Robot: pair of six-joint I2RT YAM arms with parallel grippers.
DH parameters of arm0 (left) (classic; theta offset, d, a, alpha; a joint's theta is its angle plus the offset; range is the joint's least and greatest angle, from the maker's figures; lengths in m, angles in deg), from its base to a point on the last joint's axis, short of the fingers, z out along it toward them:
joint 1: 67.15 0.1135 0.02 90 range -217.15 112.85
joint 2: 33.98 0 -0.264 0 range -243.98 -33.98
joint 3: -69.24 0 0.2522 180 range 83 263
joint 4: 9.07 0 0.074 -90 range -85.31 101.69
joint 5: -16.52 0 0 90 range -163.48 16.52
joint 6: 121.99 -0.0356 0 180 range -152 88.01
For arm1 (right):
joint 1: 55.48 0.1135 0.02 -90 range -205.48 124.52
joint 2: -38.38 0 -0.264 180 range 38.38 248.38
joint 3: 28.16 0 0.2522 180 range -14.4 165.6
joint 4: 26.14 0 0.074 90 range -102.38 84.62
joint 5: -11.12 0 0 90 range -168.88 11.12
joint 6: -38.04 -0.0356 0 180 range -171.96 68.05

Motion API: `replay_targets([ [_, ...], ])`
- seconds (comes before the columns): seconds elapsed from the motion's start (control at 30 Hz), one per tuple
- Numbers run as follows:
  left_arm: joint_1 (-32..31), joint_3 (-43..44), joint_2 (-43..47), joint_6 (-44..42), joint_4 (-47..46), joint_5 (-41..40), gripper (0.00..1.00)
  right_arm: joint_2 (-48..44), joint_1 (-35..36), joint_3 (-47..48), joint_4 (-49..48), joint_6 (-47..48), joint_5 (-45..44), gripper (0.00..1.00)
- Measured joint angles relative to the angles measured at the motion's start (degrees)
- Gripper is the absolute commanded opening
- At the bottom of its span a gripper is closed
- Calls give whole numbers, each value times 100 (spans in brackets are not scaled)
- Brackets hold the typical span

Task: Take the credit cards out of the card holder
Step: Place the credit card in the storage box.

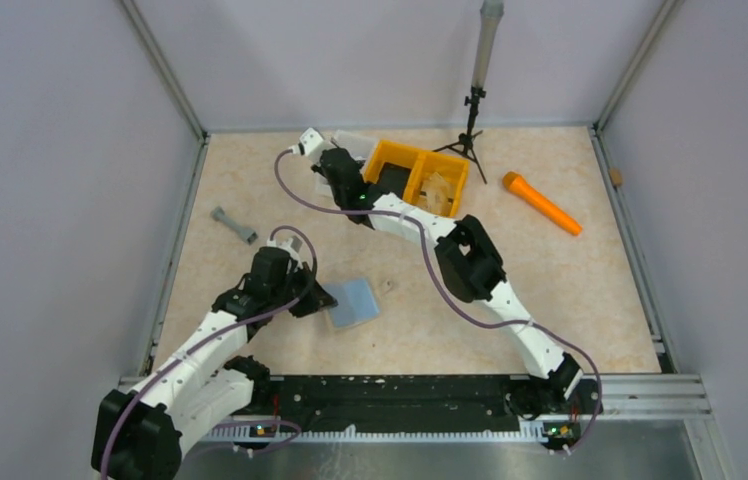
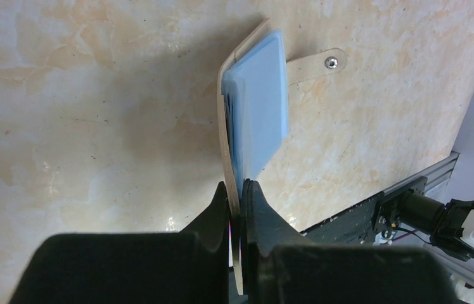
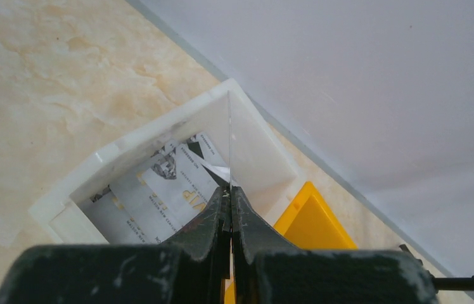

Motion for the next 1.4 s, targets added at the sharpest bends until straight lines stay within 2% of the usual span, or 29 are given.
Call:
replay_targets([
  [0.47,37,-103,-26,-26,-184,199,0,531,155,9,-680,1154,-581,0],
  [0.63,37,-129,-37,-26,-186,243,0,682,155,9,-680,1314,-575,18],
  [0.77,42,-129,-37,-26,-184,260,0,688,155,9,-669,1355,-555,27],
  [1.0,42,-129,-37,-26,-184,267,0,597,155,-63,-461,1045,-271,29],
  [1.17,44,-129,-33,-26,-179,269,0,-249,155,-798,-11,374,199,36],
  [1.4,44,-129,39,-61,-177,273,0,-2433,155,-2304,326,-896,588,39],
])
